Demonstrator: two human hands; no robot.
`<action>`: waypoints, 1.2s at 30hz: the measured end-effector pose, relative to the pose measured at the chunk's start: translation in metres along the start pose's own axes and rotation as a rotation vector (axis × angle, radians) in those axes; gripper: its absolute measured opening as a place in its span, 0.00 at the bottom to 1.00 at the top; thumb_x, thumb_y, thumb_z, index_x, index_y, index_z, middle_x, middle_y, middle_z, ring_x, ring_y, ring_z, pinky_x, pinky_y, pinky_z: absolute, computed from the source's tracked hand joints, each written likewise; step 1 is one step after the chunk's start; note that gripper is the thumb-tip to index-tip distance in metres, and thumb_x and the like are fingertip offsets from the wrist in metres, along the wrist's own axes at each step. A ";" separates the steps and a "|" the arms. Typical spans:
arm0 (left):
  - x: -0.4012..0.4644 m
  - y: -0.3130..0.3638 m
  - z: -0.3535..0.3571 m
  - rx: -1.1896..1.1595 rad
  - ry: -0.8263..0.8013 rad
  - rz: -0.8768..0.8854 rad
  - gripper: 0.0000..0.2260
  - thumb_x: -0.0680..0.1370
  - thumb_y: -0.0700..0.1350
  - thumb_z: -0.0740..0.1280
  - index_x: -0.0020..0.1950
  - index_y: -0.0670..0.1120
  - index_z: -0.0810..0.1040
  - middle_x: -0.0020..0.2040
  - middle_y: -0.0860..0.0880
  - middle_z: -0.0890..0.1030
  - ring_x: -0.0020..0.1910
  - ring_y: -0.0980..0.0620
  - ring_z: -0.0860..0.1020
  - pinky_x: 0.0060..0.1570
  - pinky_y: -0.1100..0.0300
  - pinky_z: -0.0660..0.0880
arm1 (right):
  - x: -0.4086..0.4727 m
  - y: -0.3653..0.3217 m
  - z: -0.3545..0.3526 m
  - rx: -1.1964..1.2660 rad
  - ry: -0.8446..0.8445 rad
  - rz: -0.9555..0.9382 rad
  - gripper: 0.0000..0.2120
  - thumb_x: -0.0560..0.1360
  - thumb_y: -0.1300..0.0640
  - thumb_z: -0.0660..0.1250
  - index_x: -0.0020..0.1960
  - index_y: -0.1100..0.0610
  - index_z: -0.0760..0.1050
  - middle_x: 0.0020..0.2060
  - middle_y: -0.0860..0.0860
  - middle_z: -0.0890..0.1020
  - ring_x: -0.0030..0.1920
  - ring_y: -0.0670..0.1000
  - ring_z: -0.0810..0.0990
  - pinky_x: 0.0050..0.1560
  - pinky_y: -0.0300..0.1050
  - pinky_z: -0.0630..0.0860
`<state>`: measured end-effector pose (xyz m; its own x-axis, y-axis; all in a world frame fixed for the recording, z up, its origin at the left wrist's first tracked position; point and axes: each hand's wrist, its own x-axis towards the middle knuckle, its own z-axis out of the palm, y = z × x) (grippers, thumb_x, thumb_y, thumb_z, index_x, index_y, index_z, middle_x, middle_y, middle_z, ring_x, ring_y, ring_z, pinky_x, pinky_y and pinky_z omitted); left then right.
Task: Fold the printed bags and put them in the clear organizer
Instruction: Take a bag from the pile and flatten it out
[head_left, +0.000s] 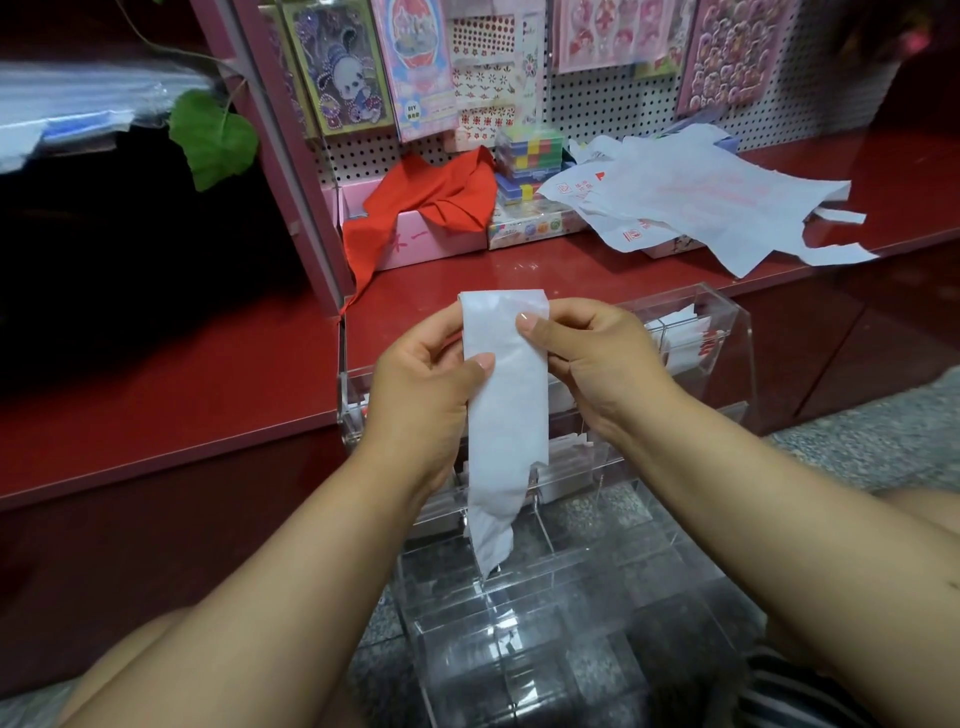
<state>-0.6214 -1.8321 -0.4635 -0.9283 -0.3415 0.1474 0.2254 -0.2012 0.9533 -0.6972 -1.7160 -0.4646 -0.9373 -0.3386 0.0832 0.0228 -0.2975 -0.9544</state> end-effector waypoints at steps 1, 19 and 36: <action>0.000 0.000 0.000 0.004 0.006 0.004 0.20 0.75 0.24 0.60 0.62 0.41 0.78 0.56 0.39 0.83 0.56 0.41 0.81 0.56 0.47 0.79 | -0.001 0.000 0.000 -0.010 -0.003 -0.020 0.05 0.72 0.67 0.70 0.40 0.59 0.80 0.36 0.54 0.84 0.38 0.53 0.82 0.45 0.50 0.80; 0.005 -0.005 -0.023 0.307 0.295 0.084 0.10 0.77 0.42 0.71 0.42 0.35 0.79 0.35 0.45 0.76 0.36 0.50 0.70 0.39 0.55 0.68 | -0.007 -0.002 -0.007 0.026 -0.357 0.581 0.32 0.73 0.30 0.54 0.58 0.57 0.73 0.32 0.61 0.81 0.27 0.54 0.79 0.29 0.40 0.75; -0.006 -0.002 -0.008 0.266 0.155 -0.106 0.02 0.75 0.37 0.70 0.44 0.41 0.83 0.31 0.52 0.83 0.25 0.62 0.75 0.27 0.71 0.69 | -0.006 0.009 -0.006 0.122 -0.250 0.278 0.08 0.77 0.59 0.65 0.45 0.64 0.79 0.35 0.53 0.84 0.37 0.49 0.84 0.38 0.39 0.79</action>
<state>-0.6137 -1.8368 -0.4683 -0.8815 -0.4716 0.0212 0.0259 -0.0035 0.9997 -0.6930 -1.7116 -0.4757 -0.7763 -0.6236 -0.0920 0.3189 -0.2627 -0.9107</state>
